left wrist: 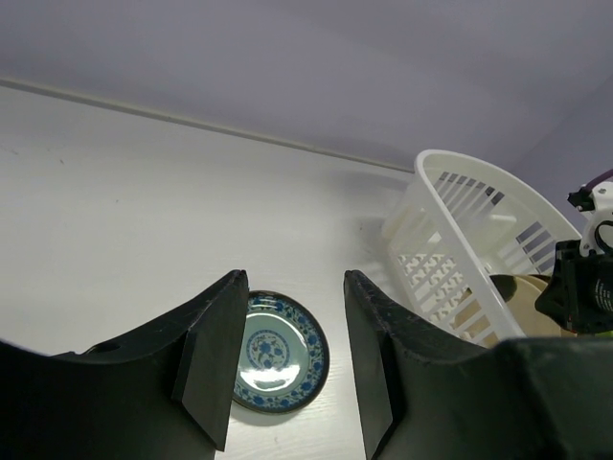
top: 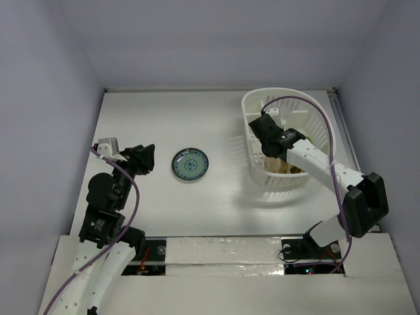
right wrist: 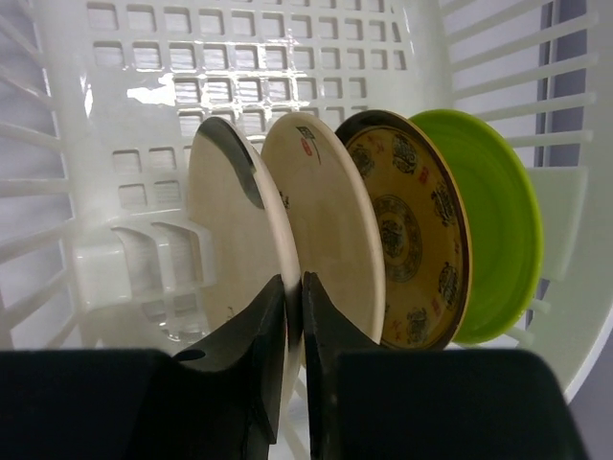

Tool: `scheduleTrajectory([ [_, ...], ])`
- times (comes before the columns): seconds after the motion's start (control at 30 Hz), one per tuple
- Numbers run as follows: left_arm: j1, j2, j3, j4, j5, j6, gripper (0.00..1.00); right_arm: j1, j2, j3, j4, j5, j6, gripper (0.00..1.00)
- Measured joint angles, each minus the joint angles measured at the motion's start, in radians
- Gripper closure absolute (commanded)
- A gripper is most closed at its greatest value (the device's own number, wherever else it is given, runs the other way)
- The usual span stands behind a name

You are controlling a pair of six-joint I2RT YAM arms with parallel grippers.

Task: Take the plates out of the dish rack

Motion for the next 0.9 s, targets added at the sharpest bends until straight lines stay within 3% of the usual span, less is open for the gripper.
scheduleTrajectory([
  [0.37, 0.000, -0.011, 0.000, 0.000, 0.000, 0.000, 0.59, 0.000, 0.003, 0.035, -0.061, 0.024, -0.035, 0.99],
  [0.9, 0.000, -0.017, 0.000, 0.000, 0.000, 0.000, 0.59, 0.014, 0.001, 0.109, -0.131, 0.097, -0.078, 1.00],
])
